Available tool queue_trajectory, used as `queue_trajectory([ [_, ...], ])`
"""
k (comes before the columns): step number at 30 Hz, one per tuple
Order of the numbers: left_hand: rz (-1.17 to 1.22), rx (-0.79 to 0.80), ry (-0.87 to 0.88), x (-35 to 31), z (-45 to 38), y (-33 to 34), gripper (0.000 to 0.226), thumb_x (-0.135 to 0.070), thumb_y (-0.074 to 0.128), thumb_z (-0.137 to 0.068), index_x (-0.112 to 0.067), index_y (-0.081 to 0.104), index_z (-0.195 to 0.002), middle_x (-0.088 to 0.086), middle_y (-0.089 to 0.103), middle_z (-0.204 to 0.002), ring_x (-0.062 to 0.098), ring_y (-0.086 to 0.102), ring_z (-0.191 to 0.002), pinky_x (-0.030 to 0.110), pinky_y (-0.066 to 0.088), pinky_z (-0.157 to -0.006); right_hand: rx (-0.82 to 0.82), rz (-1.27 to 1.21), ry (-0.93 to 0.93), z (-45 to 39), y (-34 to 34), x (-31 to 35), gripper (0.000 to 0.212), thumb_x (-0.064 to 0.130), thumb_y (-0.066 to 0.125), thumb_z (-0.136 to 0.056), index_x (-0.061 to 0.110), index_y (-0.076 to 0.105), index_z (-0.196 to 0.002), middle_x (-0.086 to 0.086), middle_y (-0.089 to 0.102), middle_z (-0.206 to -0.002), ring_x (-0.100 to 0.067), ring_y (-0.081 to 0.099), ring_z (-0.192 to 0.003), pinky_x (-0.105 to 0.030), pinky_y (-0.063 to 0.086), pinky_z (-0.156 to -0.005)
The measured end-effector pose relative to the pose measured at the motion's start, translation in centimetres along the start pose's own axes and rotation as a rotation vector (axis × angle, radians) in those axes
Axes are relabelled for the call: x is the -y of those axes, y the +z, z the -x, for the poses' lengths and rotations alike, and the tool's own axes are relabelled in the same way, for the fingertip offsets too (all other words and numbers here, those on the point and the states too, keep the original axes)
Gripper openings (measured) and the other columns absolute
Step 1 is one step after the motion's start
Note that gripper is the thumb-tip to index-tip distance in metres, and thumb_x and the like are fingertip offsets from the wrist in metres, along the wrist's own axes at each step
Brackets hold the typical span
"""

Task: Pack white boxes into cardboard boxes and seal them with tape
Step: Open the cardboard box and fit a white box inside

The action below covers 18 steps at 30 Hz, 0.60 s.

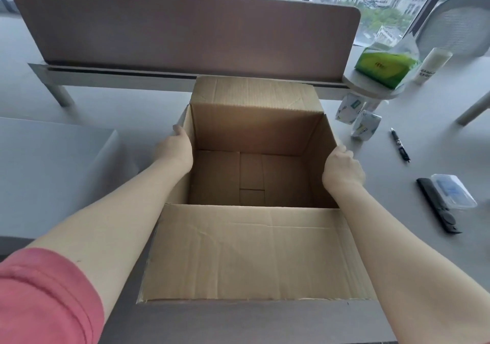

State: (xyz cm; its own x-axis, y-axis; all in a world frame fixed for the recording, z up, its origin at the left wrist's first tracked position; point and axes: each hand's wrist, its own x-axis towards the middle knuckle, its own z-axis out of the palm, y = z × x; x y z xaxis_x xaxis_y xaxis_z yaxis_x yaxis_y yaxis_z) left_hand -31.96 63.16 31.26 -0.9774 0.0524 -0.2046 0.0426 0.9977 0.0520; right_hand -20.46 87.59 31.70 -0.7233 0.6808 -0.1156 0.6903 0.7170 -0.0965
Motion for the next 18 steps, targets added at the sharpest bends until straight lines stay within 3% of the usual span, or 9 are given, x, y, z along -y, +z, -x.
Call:
queue_trajectory([
  [2, -0.02, -0.035, 0.022, 0.1, 1.1, -0.6, 0.073, -0.014, 0.05, -0.092, -0.006, 0.004, -0.148, 0.021, 0.028, -0.149, 0.036, 0.033, -0.135, 0.042, 0.037, -0.104, -0.004, 0.039, -0.024, 0.9, -0.1, 0.2, 0.052, 0.007, 0.048, -0.09, -0.005, 0.028, -0.136, -0.022, 0.037, -0.14, -0.038, 0.04, -0.127, -0.041, 0.038, -0.101],
  [4, -0.016, -0.109, 0.102, 0.1, 2.2, -1.0, 0.062, -0.02, 0.051, -0.092, -0.008, 0.02, -0.145, 0.016, 0.023, -0.152, 0.033, 0.029, -0.136, 0.04, 0.034, -0.106, -0.02, 0.045, -0.088, 2.1, -0.5, 0.7, 0.044, 0.011, 0.048, -0.09, 0.0, 0.037, -0.132, -0.02, 0.037, -0.14, -0.036, 0.038, -0.128, -0.041, 0.035, -0.103],
  [7, 0.064, -0.159, 0.265, -0.3, 3.3, -1.5, 0.039, -0.023, 0.047, -0.093, -0.007, 0.045, -0.129, 0.013, 0.044, -0.139, 0.031, 0.041, -0.126, 0.038, 0.038, -0.098, -0.054, -0.052, -0.208, 4.3, -1.1, 1.9, 0.036, 0.014, 0.045, -0.091, 0.004, 0.046, -0.125, -0.017, 0.046, -0.132, -0.033, 0.042, -0.124, -0.039, 0.036, -0.101],
  [12, 0.264, -0.132, 0.389, -1.2, 6.1, -2.7, 0.033, -0.024, 0.045, -0.094, -0.01, 0.055, -0.123, 0.008, 0.057, -0.128, 0.027, 0.051, -0.118, 0.036, 0.044, -0.092, -0.049, -0.207, -0.334, 6.9, -2.2, 3.7, 0.034, 0.018, 0.045, -0.093, 0.005, 0.051, -0.125, -0.013, 0.053, -0.125, -0.03, 0.049, -0.117, -0.038, 0.04, -0.095],
  [15, 0.333, -0.15, 0.395, -0.5, 7.6, -3.8, 0.03, -0.023, 0.046, -0.094, -0.009, 0.059, -0.118, 0.008, 0.062, -0.121, 0.026, 0.055, -0.112, 0.035, 0.046, -0.089, -0.038, -0.292, -0.387, 7.5, -3.1, 4.7, 0.036, 0.018, 0.046, -0.093, 0.006, 0.052, -0.126, -0.012, 0.055, -0.126, -0.028, 0.052, -0.116, -0.036, 0.043, -0.094],
  [18, 0.426, -0.206, 0.295, 1.7, 8.9, -4.9, 0.028, -0.022, 0.047, -0.094, -0.009, 0.061, -0.114, 0.008, 0.064, -0.116, 0.025, 0.057, -0.107, 0.03, 0.045, -0.082, -0.017, -0.33, -0.473, 8.2, -3.9, 6.4, 0.036, 0.019, 0.047, -0.093, 0.007, 0.053, -0.126, -0.01, 0.057, -0.125, -0.026, 0.054, -0.115, -0.033, 0.044, -0.091],
])
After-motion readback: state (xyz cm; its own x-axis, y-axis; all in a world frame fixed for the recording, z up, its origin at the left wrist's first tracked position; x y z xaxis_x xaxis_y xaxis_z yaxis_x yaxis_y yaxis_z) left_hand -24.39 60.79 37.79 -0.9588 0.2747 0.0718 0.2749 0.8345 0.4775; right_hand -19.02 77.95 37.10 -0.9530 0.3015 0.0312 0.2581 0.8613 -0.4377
